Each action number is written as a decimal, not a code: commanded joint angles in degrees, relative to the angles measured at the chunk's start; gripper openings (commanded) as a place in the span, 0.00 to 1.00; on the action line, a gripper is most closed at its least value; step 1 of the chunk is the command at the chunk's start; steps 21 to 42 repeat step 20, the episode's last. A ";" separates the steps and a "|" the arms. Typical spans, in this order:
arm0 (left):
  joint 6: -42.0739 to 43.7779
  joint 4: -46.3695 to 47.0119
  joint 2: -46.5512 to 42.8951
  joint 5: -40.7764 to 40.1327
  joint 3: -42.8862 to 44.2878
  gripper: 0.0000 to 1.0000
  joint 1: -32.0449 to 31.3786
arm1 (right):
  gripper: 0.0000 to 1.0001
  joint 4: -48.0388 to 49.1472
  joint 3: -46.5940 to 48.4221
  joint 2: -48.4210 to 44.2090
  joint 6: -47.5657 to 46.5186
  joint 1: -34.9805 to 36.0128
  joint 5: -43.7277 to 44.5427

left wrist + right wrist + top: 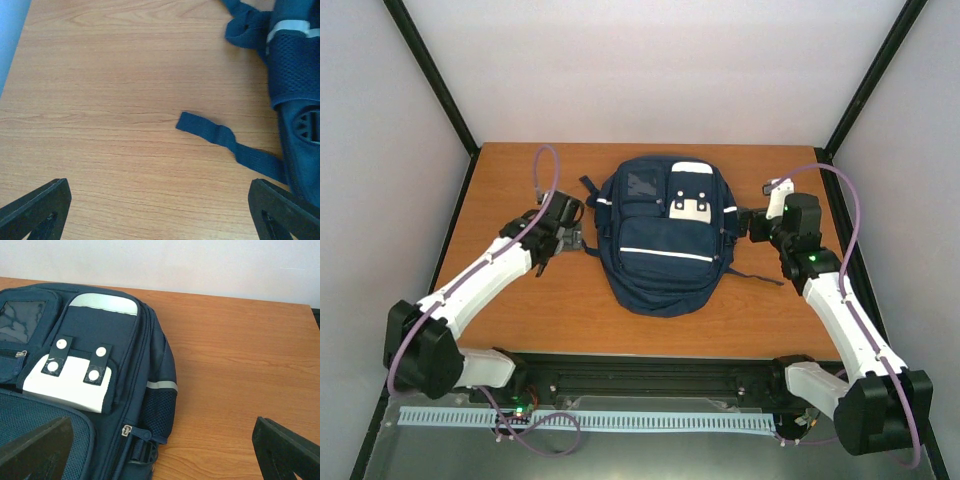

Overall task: Pack the student bag
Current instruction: Reset both arms

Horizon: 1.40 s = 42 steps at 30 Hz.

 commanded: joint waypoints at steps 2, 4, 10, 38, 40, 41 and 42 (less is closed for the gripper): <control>5.70 7.75 -11.67 3.78 -3.74 1.00 2.28 | 1.00 1.74 1.05 0.33 -0.30 -0.40 -0.13; 6.97 10.49 -18.74 6.74 -5.77 1.00 2.41 | 1.00 1.71 1.59 0.40 -0.36 -0.41 0.86; 9.05 17.66 -27.32 10.32 -10.95 1.00 2.41 | 1.00 -0.54 6.90 3.54 -1.85 -0.41 8.65; 8.63 16.92 -27.07 10.56 -10.62 1.00 2.49 | 1.00 -0.85 4.94 2.72 -2.57 -0.41 2.56; 8.63 16.92 -27.07 10.56 -10.62 1.00 2.49 | 1.00 -0.85 4.94 2.72 -2.57 -0.41 2.56; 8.63 16.92 -27.07 10.56 -10.62 1.00 2.49 | 1.00 -0.85 4.94 2.72 -2.57 -0.41 2.56; 8.63 16.92 -27.07 10.56 -10.62 1.00 2.49 | 1.00 -0.85 4.94 2.72 -2.57 -0.41 2.56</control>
